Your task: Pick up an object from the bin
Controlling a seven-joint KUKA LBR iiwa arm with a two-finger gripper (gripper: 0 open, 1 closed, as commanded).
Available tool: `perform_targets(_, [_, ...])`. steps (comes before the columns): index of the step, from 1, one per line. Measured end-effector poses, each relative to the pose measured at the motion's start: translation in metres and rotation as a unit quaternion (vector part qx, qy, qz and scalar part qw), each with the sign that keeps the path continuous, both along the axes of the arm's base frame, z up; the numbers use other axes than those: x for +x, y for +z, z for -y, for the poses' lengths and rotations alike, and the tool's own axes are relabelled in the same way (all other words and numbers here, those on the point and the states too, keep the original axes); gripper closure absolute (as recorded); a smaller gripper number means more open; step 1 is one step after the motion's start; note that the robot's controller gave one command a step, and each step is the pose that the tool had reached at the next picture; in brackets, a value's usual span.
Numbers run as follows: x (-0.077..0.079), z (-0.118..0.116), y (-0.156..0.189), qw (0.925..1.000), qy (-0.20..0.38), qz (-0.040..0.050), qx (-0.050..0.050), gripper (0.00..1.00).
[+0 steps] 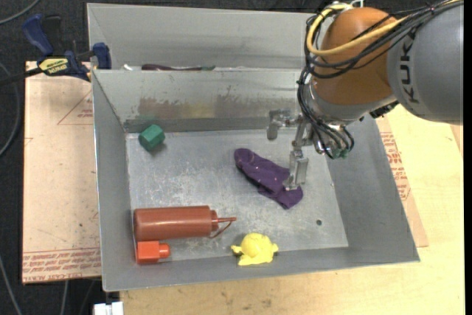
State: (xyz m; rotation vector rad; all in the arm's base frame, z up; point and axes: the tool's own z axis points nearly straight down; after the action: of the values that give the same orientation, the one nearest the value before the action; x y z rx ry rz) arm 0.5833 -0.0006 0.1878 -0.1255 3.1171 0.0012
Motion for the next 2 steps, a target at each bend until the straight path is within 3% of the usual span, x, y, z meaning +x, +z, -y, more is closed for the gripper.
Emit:
perform_targets(1, [0.000,0.013,-0.060,0.9998,0.019,-0.0099,0.000,0.00])
perform_targets(2, [-0.008,0.035,-0.117,0.9820,-0.189,0.0009,0.004,1.00])
